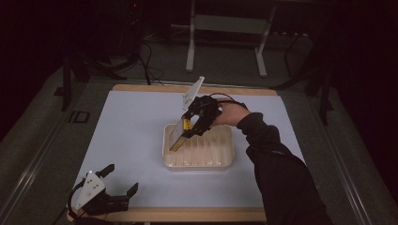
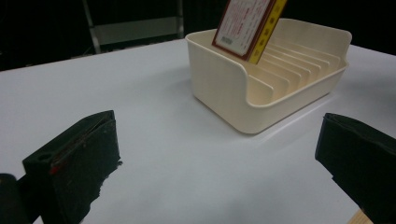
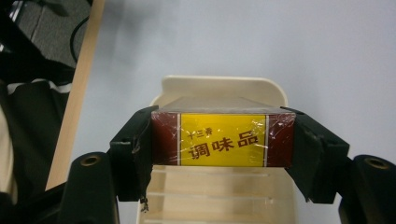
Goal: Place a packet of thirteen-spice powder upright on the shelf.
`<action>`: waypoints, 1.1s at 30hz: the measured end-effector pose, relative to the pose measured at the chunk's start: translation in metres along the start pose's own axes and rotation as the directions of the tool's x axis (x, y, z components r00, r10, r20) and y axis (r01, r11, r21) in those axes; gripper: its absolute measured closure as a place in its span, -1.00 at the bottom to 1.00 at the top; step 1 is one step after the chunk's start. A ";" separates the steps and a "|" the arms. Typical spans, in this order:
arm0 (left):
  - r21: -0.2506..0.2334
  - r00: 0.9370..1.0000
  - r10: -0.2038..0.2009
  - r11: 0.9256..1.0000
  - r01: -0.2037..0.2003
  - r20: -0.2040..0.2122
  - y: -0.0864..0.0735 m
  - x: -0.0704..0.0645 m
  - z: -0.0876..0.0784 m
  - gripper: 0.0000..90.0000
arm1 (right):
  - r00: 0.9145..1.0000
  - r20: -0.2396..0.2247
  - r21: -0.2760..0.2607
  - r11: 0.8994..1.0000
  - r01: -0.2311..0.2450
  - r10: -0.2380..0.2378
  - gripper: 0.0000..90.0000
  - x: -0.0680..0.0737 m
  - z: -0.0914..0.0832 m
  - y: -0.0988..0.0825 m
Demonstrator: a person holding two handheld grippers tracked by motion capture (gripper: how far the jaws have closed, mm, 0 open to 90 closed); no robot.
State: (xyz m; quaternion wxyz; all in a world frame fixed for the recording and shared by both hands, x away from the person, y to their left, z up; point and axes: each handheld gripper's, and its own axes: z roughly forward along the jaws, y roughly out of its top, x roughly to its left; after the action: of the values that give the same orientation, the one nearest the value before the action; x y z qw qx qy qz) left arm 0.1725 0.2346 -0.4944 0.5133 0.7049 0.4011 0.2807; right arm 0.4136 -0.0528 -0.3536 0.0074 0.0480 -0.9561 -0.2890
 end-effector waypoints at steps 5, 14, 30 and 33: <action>-0.002 1.000 0.001 1.000 -0.001 0.001 0.000 0.000 -0.001 -1.00 | 1.000 -0.006 -0.004 1.000 -0.026 0.026 -0.29 -0.005 0.013 -0.002; -0.003 1.000 0.000 1.000 0.000 0.004 0.000 0.000 0.000 -1.00 | 0.999 -0.011 -0.012 0.999 -0.038 0.038 -0.29 -0.005 0.040 -0.003; -0.005 1.000 0.001 1.000 -0.001 0.008 0.001 0.000 0.000 -1.00 | 0.999 -0.027 -0.122 0.992 -0.033 0.030 -0.29 0.001 0.072 -0.011; -0.005 1.000 0.002 1.000 -0.002 0.008 0.001 0.000 0.000 -1.00 | 0.999 -0.031 -0.131 0.991 -0.031 0.027 -0.29 0.002 0.078 -0.012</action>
State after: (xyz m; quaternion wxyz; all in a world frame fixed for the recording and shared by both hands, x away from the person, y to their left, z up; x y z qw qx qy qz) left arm 0.1726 0.2343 -0.4937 0.5163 0.7050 0.3978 0.2795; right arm 0.4098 -0.0196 -0.4251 0.0287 0.0376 -0.9354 -0.3503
